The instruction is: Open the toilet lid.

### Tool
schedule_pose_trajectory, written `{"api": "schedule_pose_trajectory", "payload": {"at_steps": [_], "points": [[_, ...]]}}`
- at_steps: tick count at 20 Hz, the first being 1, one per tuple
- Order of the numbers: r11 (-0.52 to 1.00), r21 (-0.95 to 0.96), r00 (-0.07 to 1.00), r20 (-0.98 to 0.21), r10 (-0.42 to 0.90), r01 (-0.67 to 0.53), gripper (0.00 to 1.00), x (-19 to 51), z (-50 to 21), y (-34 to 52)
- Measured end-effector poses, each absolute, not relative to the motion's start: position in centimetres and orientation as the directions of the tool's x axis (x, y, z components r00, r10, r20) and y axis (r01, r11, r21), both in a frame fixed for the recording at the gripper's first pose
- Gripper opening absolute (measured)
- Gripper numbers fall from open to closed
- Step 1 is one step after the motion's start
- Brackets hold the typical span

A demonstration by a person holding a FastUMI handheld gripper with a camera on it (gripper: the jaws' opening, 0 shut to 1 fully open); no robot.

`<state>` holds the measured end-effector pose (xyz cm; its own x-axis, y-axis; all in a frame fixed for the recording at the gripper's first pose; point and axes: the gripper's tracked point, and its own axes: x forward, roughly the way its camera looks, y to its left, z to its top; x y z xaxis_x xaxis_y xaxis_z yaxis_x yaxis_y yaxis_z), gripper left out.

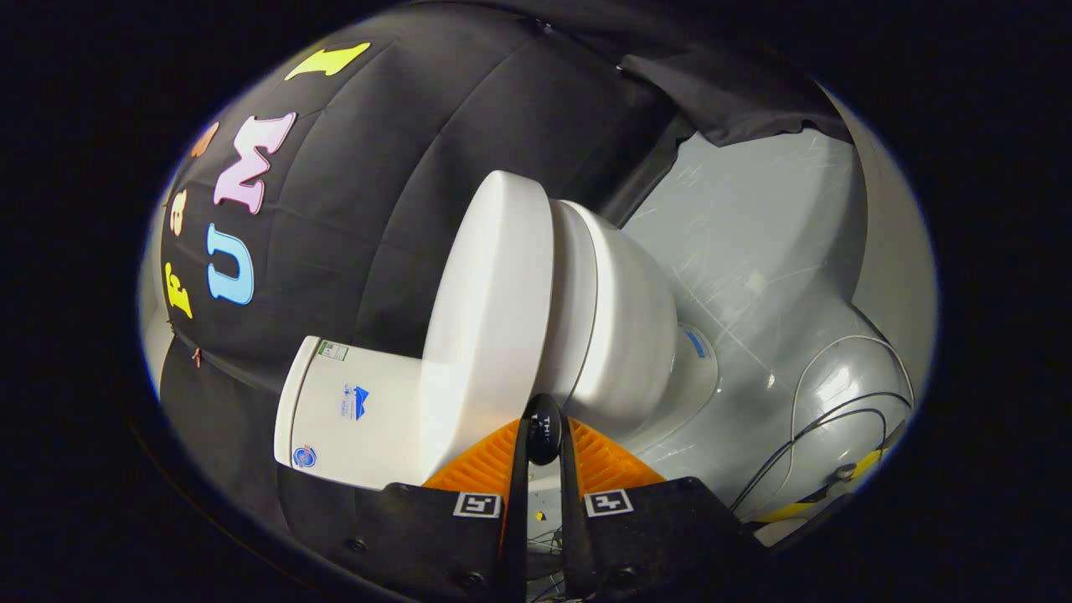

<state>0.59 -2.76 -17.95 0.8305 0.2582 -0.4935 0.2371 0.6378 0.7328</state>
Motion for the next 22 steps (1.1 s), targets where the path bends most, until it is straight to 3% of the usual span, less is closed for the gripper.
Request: {"api": "schedule_pose_trajectory", "payload": {"at_steps": [6,7,8,16,22], "points": [[0.586,0.775,0.851,-0.457,0.259,0.238,0.18,0.2,-16.7,-3.5],[0.563,0.79,0.848,-0.455,0.27,0.244,0.06,1.7,-17.1,-3.5],[0.571,0.787,0.854,-0.447,0.266,0.235,0.05,1.2,-17.2,-3.3],[0.62,0.75,0.854,-0.461,0.24,0.231,0.06,1.1,-16.5,-2.9],[0.688,0.704,0.881,-0.425,0.207,0.177,0.05,0.8,-11.5,-1.2]]}}
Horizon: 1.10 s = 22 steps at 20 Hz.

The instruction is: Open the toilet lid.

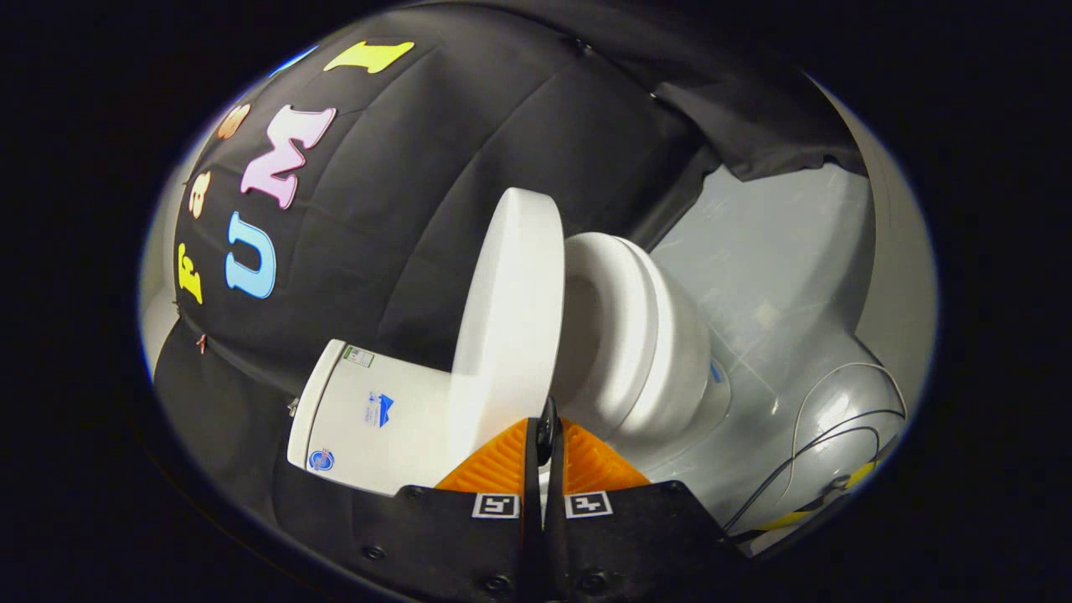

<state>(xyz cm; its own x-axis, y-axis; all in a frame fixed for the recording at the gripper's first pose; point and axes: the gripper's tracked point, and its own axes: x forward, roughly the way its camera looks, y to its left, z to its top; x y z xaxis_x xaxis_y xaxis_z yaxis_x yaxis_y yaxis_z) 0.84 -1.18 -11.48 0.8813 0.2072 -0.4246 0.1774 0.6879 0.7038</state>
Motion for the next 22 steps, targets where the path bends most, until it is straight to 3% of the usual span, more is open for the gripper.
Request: {"api": "schedule_pose_trajectory", "payload": {"at_steps": [11,22], "points": [[0.873,0.472,0.897,-0.429,0.107,0.121,0.05,0.8,-3.5,5.0],[0.936,0.344,0.908,-0.412,0.081,0.072,0.05,0.7,0.9,10.7]]}}
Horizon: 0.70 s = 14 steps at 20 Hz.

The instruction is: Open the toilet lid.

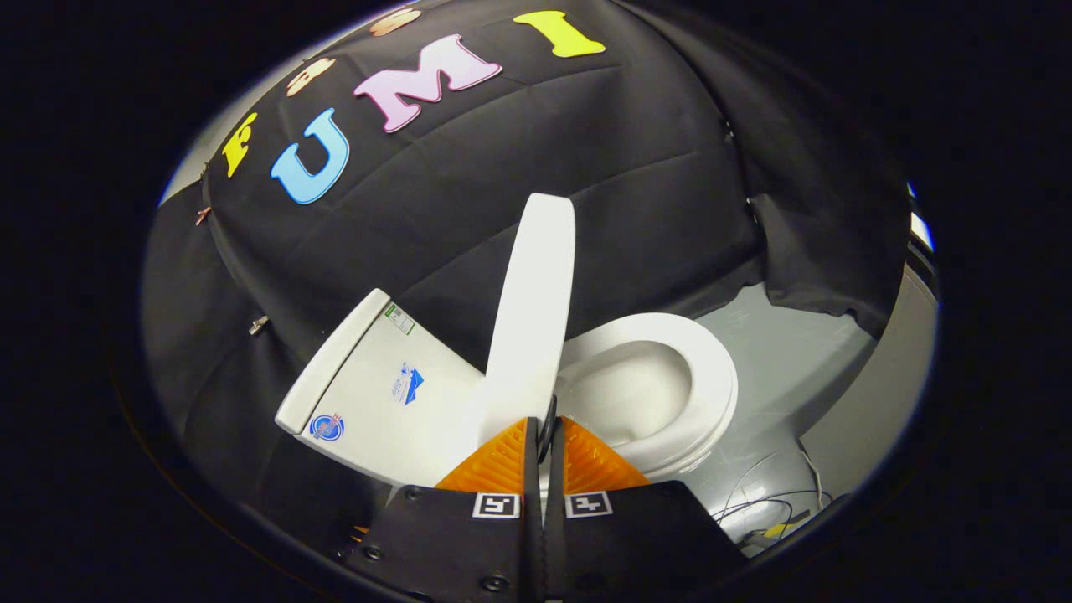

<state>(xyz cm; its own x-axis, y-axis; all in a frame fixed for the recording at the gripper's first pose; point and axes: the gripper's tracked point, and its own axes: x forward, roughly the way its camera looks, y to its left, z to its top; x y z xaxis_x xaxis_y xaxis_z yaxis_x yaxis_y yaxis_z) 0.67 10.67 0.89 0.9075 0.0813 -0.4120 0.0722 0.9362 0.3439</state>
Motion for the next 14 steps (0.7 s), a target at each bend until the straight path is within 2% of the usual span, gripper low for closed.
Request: {"api": "schedule_pose_trajectory", "payload": {"at_steps": [14], "points": [[0.977,0.204,0.907,-0.419,0.037,0.055,0.05,1.0,4.4,18.9]]}}
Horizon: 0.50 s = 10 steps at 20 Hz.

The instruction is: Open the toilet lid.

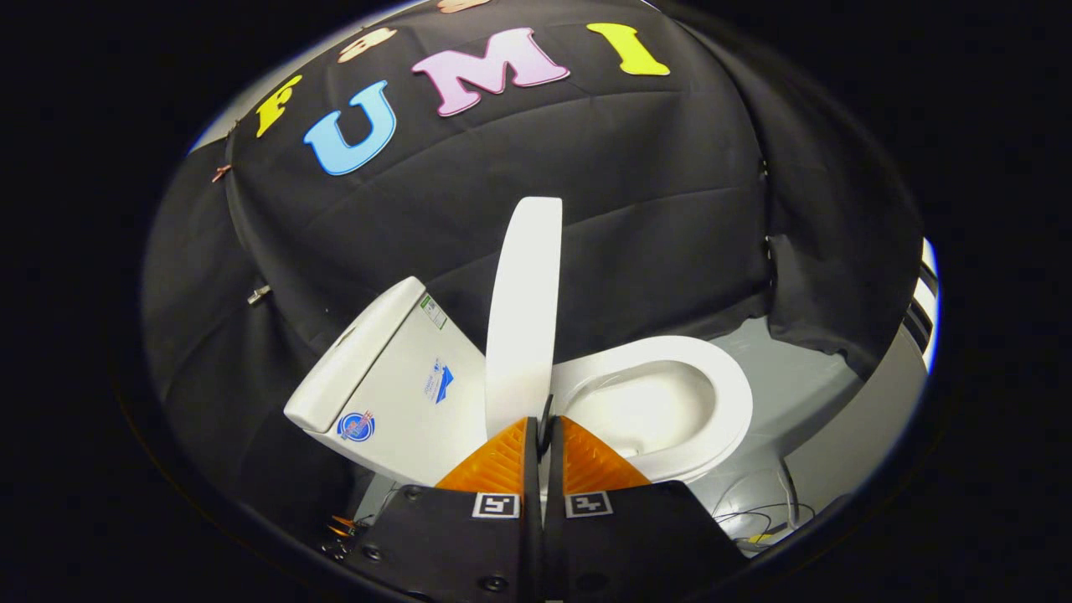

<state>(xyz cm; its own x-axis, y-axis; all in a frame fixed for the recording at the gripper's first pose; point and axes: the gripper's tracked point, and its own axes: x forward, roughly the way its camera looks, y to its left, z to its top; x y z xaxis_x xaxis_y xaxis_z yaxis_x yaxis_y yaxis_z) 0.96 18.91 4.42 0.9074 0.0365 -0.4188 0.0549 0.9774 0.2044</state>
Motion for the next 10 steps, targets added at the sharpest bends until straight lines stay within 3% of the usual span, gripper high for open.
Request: {"api": "schedule_pose_trajectory", "payload": {"at_steps": [10], "points": [[0.996,0.077,0.91,-0.414,-0.012,0.048,0.05,1.5,5.8,25.3]]}}
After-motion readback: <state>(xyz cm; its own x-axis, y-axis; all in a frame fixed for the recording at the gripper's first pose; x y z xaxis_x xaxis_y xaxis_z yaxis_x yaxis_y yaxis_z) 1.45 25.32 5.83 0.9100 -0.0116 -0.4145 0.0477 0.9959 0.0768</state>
